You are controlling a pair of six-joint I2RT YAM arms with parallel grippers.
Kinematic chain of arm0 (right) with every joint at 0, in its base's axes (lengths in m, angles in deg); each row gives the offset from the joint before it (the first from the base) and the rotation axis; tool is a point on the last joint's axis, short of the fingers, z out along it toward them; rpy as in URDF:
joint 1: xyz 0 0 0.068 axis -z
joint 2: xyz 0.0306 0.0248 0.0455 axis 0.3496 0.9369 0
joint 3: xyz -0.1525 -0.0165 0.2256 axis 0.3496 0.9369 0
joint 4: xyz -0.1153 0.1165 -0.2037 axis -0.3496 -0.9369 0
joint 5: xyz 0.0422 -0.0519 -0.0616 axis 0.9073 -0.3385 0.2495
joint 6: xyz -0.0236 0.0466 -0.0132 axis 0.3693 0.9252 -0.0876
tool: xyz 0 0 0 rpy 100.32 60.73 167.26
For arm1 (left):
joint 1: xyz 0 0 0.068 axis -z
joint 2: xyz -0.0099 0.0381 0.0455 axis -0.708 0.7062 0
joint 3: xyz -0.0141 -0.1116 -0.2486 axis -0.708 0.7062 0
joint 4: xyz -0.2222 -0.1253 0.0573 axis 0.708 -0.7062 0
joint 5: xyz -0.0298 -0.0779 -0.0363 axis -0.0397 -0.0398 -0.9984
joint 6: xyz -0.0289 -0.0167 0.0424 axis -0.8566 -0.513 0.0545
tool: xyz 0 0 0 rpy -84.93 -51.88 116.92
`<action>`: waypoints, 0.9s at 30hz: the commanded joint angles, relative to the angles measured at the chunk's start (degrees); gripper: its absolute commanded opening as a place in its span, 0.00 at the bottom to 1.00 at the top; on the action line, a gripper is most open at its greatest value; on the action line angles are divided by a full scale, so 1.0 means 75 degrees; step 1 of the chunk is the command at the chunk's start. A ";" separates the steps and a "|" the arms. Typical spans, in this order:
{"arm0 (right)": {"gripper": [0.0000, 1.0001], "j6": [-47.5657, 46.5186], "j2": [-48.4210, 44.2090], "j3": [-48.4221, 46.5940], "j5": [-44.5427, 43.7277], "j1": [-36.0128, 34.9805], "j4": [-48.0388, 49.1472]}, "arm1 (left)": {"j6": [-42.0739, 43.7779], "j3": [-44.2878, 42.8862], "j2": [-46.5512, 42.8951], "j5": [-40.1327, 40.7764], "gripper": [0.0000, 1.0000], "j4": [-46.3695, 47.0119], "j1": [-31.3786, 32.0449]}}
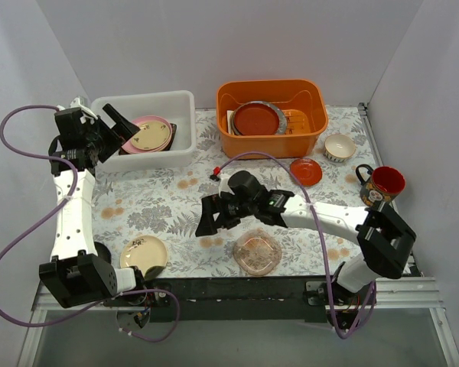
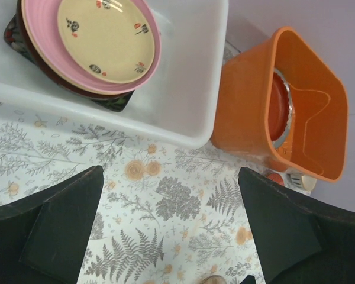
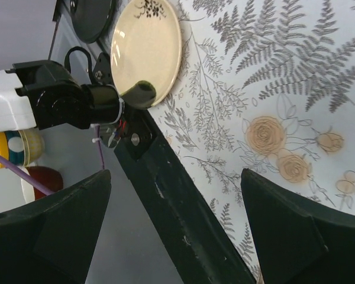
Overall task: Place the plates into the plastic bin on the countertop
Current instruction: Pick up the plate from the corner of the board.
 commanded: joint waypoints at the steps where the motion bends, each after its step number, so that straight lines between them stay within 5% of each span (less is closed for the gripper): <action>1: 0.98 -0.0027 0.0617 -0.0761 0.0381 -0.0314 0.0203 | 0.0377 0.0216 -0.0386 0.0579 0.98 -0.0726 0.0107; 13: 0.98 0.0371 0.2574 -0.1980 0.1258 -0.0795 0.0530 | 0.0577 0.0380 -0.0585 0.0545 0.98 -0.1079 0.0154; 27: 0.86 0.1004 0.4462 -0.3642 0.1542 -0.0819 0.0871 | 0.0542 0.0392 -0.1031 0.0662 0.98 -0.1290 0.0259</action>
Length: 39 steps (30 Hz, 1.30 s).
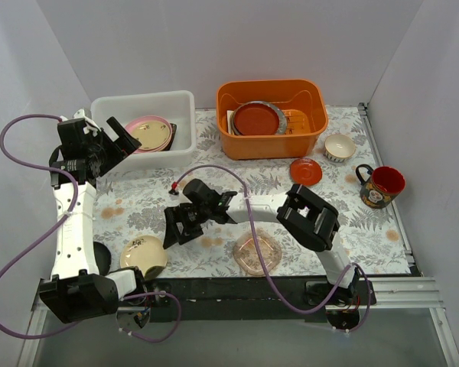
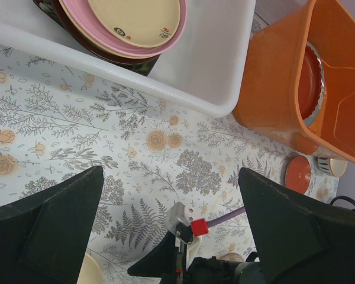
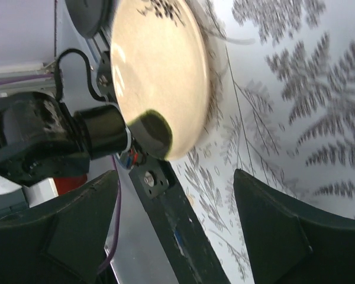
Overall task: Place the plates into the plastic bin on the countertop
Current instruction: Pick up the plate from the corner of the board.
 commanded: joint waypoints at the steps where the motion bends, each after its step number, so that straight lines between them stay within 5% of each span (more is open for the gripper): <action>1: 0.85 0.0165 0.0386 -0.1030 0.0152 -0.0029 0.0201 | 0.0064 0.0007 -0.0235 0.0082 0.98 -0.0153 0.0038; 12: 0.65 0.0306 0.1288 -0.1746 0.0210 -0.0052 -0.0116 | 0.0052 0.0112 -0.0259 -0.0070 0.98 -0.0025 0.0050; 28: 0.63 0.0352 0.1886 -0.2332 0.0315 -0.0263 -0.0409 | 0.0064 0.0241 -0.0271 -0.0257 0.98 0.0069 0.0049; 39: 0.47 0.0247 0.2156 -0.2554 0.0327 -0.0345 -0.0854 | 0.0134 0.0288 -0.0247 -0.0433 0.98 0.0175 0.0061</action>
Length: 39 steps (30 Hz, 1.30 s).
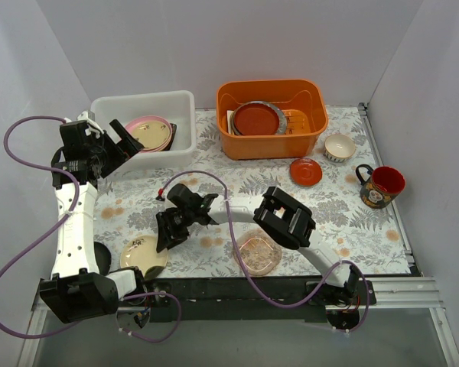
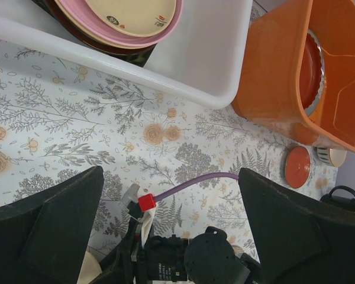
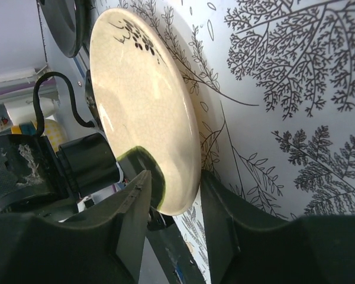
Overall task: Place the plates into the plastic bin on the countertop
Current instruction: Pick up the plate from the corner of the board.
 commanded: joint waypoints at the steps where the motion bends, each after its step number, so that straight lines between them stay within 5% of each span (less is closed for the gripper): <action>1: 0.43 -0.0132 0.0279 -0.0436 0.0089 -0.0074 -0.0420 | 0.0073 0.0081 -0.0230 -0.0206 0.98 0.0143 0.0047; 9: 0.21 -0.0237 0.0479 -0.0612 0.0124 -0.0098 -0.0737 | 0.0120 0.0116 -0.0265 -0.0148 0.98 0.0119 0.0035; 13: 0.01 -0.0354 0.0385 -0.0577 -0.0005 -0.0086 -0.0854 | 0.0120 0.0163 -0.0288 -0.0148 0.98 0.0119 0.0035; 22: 0.01 -0.0507 -0.0212 0.0019 -0.0333 0.0195 -0.0703 | 0.0237 0.0303 -0.0499 -0.0510 0.98 0.0201 0.0035; 39: 0.01 -0.0776 -0.3317 0.2434 -0.1294 0.1484 -0.0456 | 0.0530 0.1112 -0.0535 -0.1155 0.98 0.0330 0.0035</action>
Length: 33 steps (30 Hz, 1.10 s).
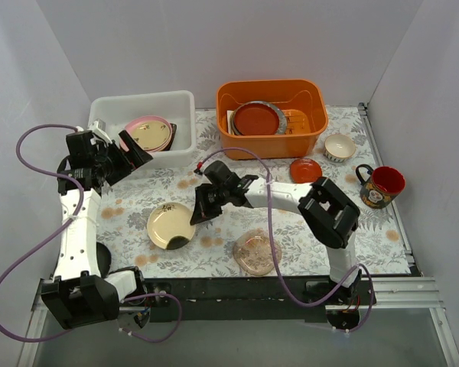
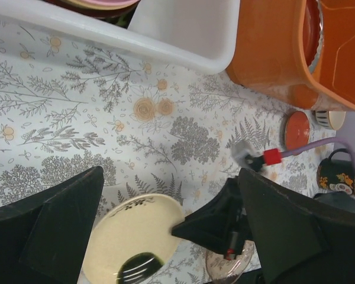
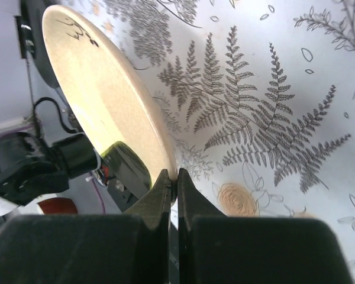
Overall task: Place the plates into the plastic bin on the countertop
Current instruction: Pick up the plate from the corner of the board, then place the plate in the plastic bin.
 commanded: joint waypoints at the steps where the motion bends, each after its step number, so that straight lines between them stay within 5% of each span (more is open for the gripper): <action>1: 0.01 -0.0179 -0.0936 0.0278 -0.0213 0.0245 0.0177 | 0.0186 0.0363 -0.0234 -0.0307 0.98 0.0077 0.0035; 12: 0.01 0.0020 -0.2531 0.1426 -0.0752 0.0820 0.0668 | -0.0036 0.1301 -0.0632 -0.1174 0.87 0.0604 0.0152; 23: 0.01 0.0137 -0.3141 0.1732 -0.1045 0.1090 0.0938 | -0.0751 0.2426 -0.1136 -0.1175 0.78 0.1354 0.1556; 33: 0.01 0.0231 -0.3785 0.2107 -0.1303 0.1359 0.1149 | -0.0903 0.2731 -0.1195 -0.1081 0.71 0.1529 0.1874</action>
